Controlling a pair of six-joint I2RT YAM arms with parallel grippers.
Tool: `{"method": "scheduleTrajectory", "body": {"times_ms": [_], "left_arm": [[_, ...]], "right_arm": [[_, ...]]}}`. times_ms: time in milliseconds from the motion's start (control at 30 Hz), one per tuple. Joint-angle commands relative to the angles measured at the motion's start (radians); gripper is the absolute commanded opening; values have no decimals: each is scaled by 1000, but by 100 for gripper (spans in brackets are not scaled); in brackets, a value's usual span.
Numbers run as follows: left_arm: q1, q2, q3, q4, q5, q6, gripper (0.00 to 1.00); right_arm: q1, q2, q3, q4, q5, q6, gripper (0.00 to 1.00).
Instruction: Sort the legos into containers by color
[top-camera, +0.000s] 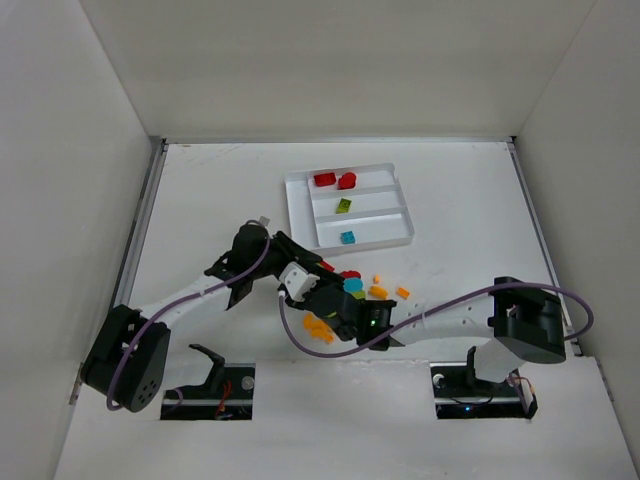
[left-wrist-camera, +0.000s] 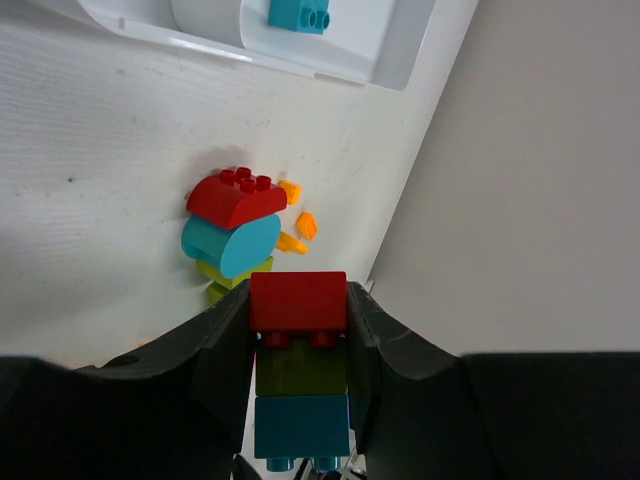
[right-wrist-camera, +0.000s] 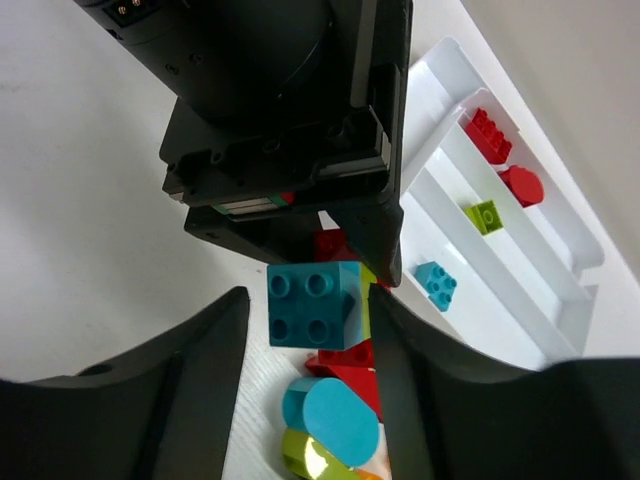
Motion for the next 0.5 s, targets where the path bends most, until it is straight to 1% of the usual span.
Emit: {"method": "scheduleTrajectory", "body": {"times_ms": [0, 200, 267, 400, 467], "left_arm": [[-11, -17, 7, 50, 43, -21, 8], [-11, -21, 9, 43, 46, -21, 8], [-11, -29, 9, 39, 47, -21, 8], [-2, -41, 3, 33, 52, -23, 8], [0, -43, 1, 33, 58, -23, 8]], "right_arm": [[-3, -11, 16, 41, -7, -7, 61], [2, 1, 19, 33, -2, -8, 61], [0, 7, 22, 31, 10, -19, 57], [-4, 26, 25, 27, 39, -52, 56], [-4, 30, 22, 39, 54, -65, 51]]}}
